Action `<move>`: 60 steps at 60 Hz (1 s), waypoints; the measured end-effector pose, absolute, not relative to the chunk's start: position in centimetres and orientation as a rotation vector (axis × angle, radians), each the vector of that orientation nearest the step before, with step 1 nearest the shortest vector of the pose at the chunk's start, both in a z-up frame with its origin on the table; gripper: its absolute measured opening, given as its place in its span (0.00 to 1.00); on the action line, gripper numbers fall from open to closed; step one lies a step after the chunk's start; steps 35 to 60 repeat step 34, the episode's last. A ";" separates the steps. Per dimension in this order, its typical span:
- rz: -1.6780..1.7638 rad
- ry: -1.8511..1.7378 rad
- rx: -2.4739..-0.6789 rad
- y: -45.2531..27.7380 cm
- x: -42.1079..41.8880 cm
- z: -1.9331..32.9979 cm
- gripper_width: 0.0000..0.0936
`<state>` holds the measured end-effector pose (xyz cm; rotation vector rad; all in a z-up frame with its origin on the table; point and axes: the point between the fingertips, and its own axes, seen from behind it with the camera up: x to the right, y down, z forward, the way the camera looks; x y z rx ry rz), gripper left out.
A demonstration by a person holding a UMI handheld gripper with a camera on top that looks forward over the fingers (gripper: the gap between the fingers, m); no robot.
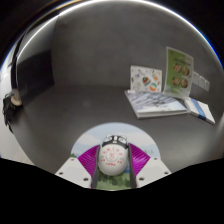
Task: Arrange mouse
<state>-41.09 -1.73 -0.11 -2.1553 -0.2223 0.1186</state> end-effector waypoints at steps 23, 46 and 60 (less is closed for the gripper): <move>0.198 -0.208 -2.207 -7.1 -37.6 2.4 0.90; 0.213 -0.176 -2.168 -11.8 -31.1 3.8 0.90; 0.213 -0.176 -2.168 -11.8 -31.1 3.8 0.90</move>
